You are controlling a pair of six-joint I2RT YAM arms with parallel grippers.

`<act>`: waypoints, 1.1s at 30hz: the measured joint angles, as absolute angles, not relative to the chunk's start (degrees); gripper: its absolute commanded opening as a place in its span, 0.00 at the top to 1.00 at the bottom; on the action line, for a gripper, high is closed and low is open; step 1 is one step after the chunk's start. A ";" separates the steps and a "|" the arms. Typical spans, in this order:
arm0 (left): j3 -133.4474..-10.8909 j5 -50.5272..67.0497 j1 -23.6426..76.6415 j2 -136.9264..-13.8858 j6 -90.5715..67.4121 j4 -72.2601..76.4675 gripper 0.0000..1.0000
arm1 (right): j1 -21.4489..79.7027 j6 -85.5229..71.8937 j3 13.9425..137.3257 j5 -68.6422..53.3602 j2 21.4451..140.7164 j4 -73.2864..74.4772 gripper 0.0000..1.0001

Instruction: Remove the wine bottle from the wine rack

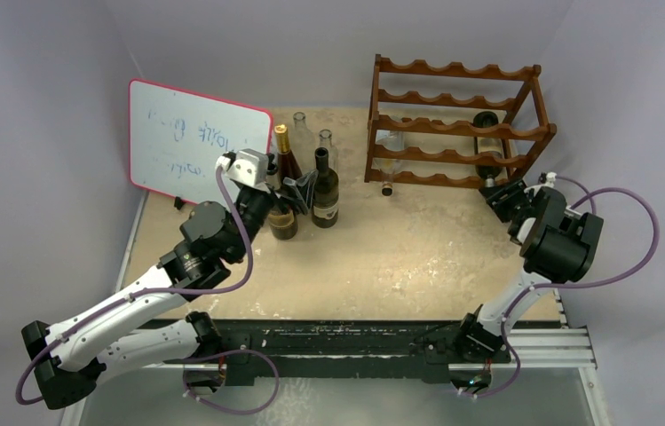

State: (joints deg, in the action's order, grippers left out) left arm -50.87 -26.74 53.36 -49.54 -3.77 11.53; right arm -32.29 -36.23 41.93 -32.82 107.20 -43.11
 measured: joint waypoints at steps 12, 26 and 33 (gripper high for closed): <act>-50.85 -26.55 53.36 -49.54 -3.60 11.53 0.00 | -32.29 -36.53 38.81 -34.13 104.73 -44.42 0.80; -50.83 -25.80 53.36 -49.54 -3.66 11.53 0.00 | -33.04 -36.38 29.69 -31.07 93.45 -46.22 0.86; -50.83 -25.45 53.36 -49.56 -3.84 11.51 0.00 | -33.04 -34.89 26.46 -31.05 87.72 -42.46 0.91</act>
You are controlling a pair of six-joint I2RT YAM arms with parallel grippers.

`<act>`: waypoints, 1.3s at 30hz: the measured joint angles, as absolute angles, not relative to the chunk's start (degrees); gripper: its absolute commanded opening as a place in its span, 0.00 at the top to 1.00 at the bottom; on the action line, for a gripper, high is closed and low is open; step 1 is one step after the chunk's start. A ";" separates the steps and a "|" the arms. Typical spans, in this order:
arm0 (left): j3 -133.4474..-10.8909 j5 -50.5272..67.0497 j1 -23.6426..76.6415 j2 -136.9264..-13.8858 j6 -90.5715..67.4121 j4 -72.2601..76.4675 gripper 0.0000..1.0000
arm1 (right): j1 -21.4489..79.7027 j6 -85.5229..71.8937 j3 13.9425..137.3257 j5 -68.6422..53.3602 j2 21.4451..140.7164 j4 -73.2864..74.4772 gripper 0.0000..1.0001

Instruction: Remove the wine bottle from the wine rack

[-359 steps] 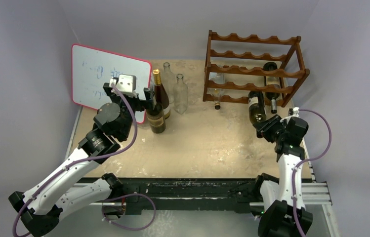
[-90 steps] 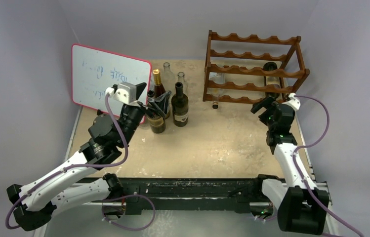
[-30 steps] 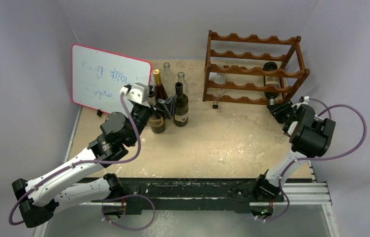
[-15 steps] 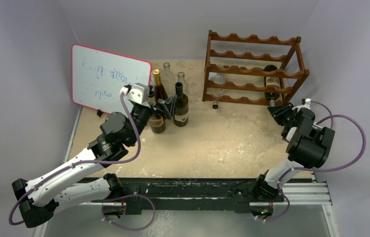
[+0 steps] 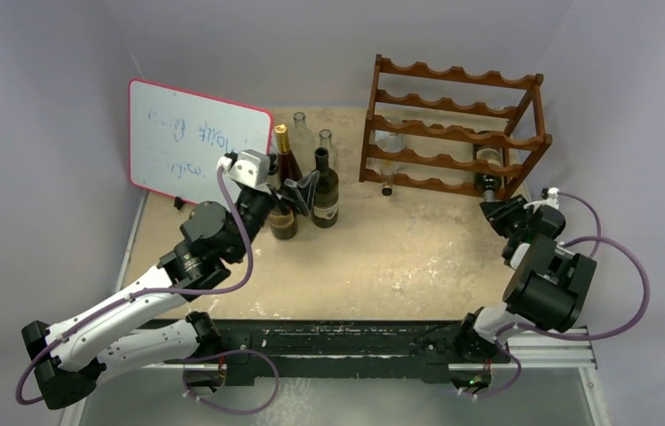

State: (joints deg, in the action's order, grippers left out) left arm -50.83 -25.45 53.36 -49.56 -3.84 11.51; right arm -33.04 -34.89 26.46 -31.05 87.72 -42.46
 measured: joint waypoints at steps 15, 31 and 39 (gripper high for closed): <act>-50.83 -24.38 53.36 -50.02 -3.86 11.51 0.00 | -33.12 -31.99 24.86 -30.15 81.80 -33.65 0.83; -50.83 -24.21 53.36 -51.22 -3.84 11.51 0.00 | -32.93 -30.59 28.97 -30.35 88.01 -32.29 0.31; -50.83 -24.21 53.36 -51.51 -3.81 11.49 0.00 | -32.93 -32.47 31.24 -32.25 91.98 -37.21 0.32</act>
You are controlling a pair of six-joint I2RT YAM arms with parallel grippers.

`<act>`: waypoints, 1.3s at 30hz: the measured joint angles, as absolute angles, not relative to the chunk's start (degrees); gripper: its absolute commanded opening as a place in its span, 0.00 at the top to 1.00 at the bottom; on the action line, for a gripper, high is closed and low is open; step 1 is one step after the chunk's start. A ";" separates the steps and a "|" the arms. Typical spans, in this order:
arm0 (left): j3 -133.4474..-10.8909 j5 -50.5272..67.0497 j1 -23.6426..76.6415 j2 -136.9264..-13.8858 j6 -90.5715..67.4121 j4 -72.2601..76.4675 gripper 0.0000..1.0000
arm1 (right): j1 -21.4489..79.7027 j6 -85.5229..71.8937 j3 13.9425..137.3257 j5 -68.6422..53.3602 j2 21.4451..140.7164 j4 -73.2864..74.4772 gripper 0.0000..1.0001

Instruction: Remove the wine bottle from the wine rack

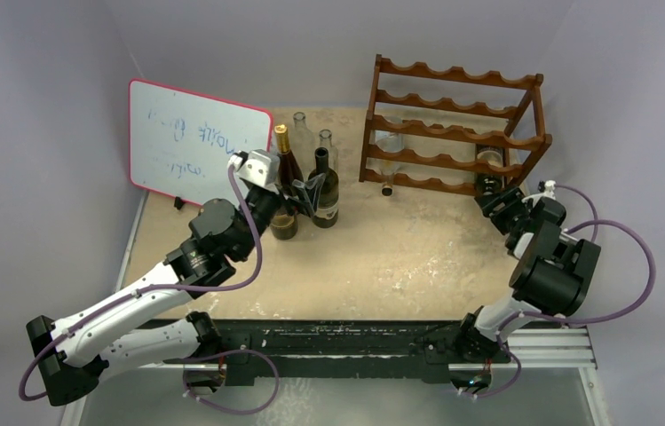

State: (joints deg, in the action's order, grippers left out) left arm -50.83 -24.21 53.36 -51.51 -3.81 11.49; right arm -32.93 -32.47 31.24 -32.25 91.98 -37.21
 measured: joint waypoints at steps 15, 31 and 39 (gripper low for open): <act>-50.83 -24.21 53.36 -51.55 -3.79 11.51 0.00 | -32.91 -35.00 33.39 -36.21 96.38 -42.92 0.78; -50.83 -23.97 53.36 -51.53 -3.79 11.51 0.00 | -33.06 -33.21 25.50 -30.81 77.19 -28.45 1.00; -50.83 -23.75 53.36 -51.53 -3.79 11.51 0.00 | -33.06 -31.48 25.12 -24.45 58.61 -9.72 1.00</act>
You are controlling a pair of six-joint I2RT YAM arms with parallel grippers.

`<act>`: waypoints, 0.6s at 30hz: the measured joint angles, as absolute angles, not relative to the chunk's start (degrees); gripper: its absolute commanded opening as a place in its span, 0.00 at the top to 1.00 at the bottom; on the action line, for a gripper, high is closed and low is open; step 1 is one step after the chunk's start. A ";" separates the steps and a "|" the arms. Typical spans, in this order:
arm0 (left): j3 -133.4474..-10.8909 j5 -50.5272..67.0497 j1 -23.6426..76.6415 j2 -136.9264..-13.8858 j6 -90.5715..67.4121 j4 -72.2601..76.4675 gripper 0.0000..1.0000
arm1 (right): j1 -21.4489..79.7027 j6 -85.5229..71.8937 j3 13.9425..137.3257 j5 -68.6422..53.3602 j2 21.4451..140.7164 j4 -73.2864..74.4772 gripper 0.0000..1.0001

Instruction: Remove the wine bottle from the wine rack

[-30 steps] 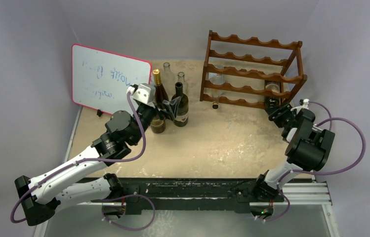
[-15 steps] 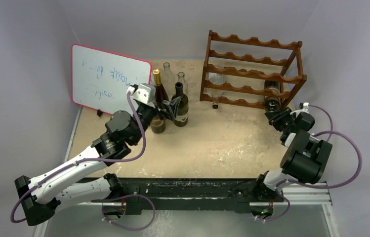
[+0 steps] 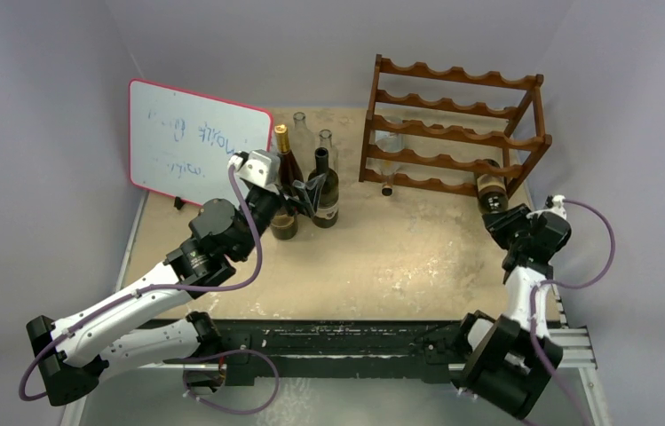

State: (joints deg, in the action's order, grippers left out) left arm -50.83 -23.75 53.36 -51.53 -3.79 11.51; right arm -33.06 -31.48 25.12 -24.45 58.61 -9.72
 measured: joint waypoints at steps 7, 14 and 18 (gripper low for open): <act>-50.83 -23.73 53.36 -51.53 -3.81 11.51 0.00 | -33.06 -31.18 27.86 -20.01 46.83 3.95 1.00; -50.83 -23.75 53.36 -51.92 -3.79 11.51 0.00 | -33.04 -31.03 34.37 -19.90 45.47 16.14 1.00; -50.83 -23.75 53.36 -52.29 -3.79 11.49 0.00 | -31.35 -30.35 38.94 -18.55 45.91 22.85 1.00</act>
